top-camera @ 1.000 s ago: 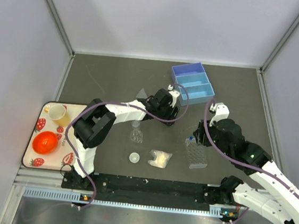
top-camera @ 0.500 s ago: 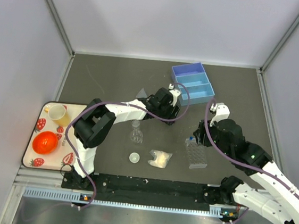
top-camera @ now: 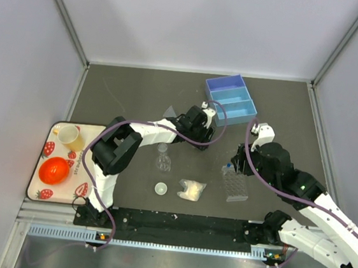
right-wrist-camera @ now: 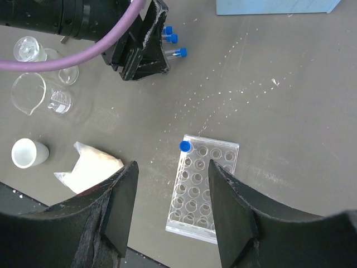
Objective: Organize the chemistry lab equipment
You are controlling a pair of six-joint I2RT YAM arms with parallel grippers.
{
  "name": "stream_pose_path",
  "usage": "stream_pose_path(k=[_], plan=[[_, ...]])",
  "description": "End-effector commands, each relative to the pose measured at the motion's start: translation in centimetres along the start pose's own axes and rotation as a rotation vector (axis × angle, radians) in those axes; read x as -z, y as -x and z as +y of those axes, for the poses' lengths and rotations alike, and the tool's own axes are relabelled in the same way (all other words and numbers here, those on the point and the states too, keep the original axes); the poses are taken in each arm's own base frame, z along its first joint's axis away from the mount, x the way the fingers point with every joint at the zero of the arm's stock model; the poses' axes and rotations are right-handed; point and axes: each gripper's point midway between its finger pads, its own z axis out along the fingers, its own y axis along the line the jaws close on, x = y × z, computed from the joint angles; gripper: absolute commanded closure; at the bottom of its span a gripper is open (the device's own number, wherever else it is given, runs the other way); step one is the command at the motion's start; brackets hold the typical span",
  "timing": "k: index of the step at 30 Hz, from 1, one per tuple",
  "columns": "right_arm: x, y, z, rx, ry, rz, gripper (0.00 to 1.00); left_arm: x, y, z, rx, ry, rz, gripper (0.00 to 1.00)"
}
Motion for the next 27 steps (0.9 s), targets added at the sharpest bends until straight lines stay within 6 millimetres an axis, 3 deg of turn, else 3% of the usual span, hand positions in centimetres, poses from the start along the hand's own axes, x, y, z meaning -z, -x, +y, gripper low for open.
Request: stream_pose_path(k=[1,16,27], plan=[[0.4,1.2,0.6,0.005,0.025,-0.038,0.46,-0.1,1.1,-0.4,0.010,-0.023,-0.025,0.37],[0.3,1.0,0.7,0.002,0.026,-0.030,0.46,-0.1,-1.7,-0.3,0.053,-0.018,0.029,0.65],[0.2,0.8,0.9,-0.003,0.036,-0.018,0.46,1.3,-4.3,1.2,0.063,0.087,0.067,0.70]])
